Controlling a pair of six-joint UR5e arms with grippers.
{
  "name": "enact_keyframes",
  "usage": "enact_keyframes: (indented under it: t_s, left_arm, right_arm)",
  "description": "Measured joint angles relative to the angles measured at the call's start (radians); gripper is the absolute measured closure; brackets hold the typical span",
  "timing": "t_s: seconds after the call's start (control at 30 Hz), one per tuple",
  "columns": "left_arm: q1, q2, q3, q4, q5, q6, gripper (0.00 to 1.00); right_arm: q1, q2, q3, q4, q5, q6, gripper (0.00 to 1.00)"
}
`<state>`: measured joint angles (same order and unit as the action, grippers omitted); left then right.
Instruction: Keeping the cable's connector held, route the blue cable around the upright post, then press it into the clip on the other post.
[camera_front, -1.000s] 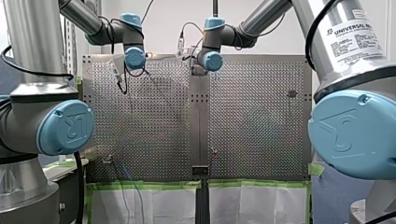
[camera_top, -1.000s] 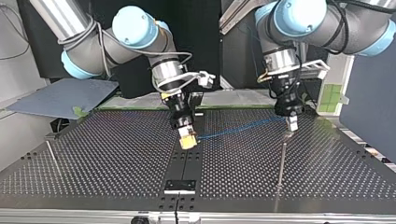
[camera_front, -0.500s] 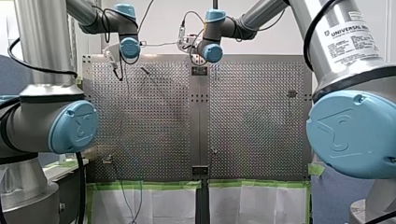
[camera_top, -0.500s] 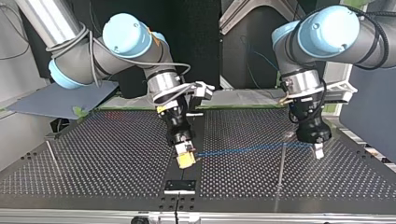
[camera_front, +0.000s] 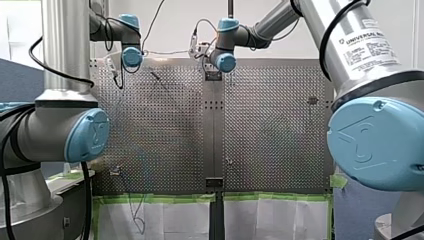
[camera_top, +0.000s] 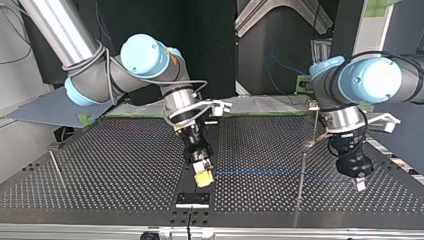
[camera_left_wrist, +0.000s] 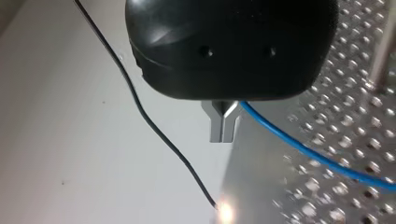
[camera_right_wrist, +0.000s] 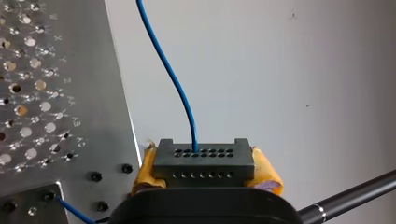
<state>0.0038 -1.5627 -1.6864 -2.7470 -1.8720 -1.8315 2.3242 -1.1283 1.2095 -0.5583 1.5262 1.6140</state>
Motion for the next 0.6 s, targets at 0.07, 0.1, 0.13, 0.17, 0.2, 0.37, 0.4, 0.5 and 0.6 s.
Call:
enact_keyframes:
  t_s: [0.07, 0.1, 0.13, 0.17, 0.2, 0.37, 0.4, 0.5, 0.6]
  left_arm:
    - [0.009, -0.013, 0.001, 0.000, 0.011, 0.002, 1.00]
    - [0.011, -0.017, 0.001, 0.001, 0.015, 0.004, 1.00]
    - [0.013, -0.023, 0.001, 0.001, 0.021, 0.006, 1.00]
    - [0.014, -0.028, 0.001, 0.000, 0.026, 0.007, 1.00]
    - [0.015, -0.033, 0.001, 0.000, 0.033, 0.008, 1.00]
    - [0.017, -0.060, 0.001, 0.002, 0.062, 0.012, 1.00]
    - [0.018, -0.064, 0.001, 0.003, 0.066, 0.012, 1.00]
    - [0.019, -0.075, 0.001, 0.011, 0.088, 0.012, 1.00]
    - [0.020, -0.084, 0.001, 0.017, 0.103, 0.013, 1.00]
  right_arm:
    - [-0.006, 0.006, -0.003, -0.001, 0.000, 0.000, 1.00]
    - [-0.008, 0.008, -0.003, -0.001, 0.000, 0.000, 1.00]
    - [-0.010, 0.011, -0.004, -0.001, 0.000, 0.000, 1.00]
    - [-0.013, 0.015, -0.004, -0.002, 0.000, 0.000, 1.00]
    - [-0.016, 0.019, -0.005, -0.002, 0.000, 0.000, 1.00]
    - [-0.031, 0.044, -0.006, -0.003, -0.007, -0.001, 1.00]
    - [-0.033, 0.048, -0.006, -0.003, -0.008, -0.002, 1.00]
    - [-0.039, 0.060, -0.011, -0.004, -0.011, -0.003, 1.00]
    - [-0.045, 0.074, -0.019, -0.005, -0.014, -0.004, 1.00]
